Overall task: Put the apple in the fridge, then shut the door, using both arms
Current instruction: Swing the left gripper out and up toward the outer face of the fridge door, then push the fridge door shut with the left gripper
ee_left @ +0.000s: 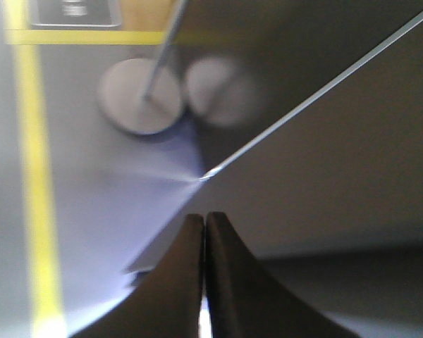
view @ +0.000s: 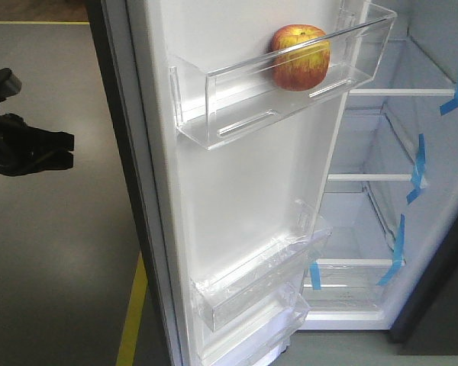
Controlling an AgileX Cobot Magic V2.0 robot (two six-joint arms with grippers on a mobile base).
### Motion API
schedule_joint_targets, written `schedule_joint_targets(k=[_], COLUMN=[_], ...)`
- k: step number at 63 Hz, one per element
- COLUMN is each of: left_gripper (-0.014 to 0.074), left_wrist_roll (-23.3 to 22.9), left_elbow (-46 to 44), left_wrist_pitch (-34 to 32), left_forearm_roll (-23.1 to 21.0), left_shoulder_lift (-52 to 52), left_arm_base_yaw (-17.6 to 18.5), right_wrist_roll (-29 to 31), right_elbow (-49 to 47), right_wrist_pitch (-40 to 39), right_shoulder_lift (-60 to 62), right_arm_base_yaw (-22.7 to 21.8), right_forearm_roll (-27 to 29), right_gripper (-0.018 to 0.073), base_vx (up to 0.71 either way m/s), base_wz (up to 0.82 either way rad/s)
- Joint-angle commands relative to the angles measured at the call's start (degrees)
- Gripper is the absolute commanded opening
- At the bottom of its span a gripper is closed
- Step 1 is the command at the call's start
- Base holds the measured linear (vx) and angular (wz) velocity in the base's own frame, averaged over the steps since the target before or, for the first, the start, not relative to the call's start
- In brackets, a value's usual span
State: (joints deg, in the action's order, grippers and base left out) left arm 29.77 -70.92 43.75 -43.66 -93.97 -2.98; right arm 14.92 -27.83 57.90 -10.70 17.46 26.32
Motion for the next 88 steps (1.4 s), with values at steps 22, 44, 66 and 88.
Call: schedule_joint_targets(k=[22, 44, 66, 88], left_gripper=[-0.0006, -0.0006, -0.0006, -0.0006], left_wrist_roll=[16.7, 18.9, 19.1, 20.9], left_elbow=[-2.0, -8.2, -11.3, -11.2], left_wrist_pitch=[0.0, 2.0, 10.7, 16.0], left_forearm_roll=[-30.7, -33.5, -36.4, -35.4], left_shoulder_lift=[-7.3, -12.0, -14.1, -11.9], left_arm_base_yaw=[0.3, 4.6, 6.3, 8.9], right_wrist_roll=[0.2, 0.2, 0.2, 0.2], right_elbow=[-1.4, -1.4, -1.4, -1.4], right_wrist_pitch=[-3.0, -3.1, -3.1, -3.1], right_shoulder_lift=[-0.8, -0.8, -0.8, -0.8], right_arm_base_yaw=[-0.1, -0.1, -0.1, -0.1], right_forearm_roll=[1.5, 1.5, 1.5, 1.5], right_gripper=[0.0525, 0.0525, 0.0525, 0.0525], base_vx=[0.00, 0.00, 0.00, 0.00], base_wz=[0.00, 0.00, 0.00, 0.00])
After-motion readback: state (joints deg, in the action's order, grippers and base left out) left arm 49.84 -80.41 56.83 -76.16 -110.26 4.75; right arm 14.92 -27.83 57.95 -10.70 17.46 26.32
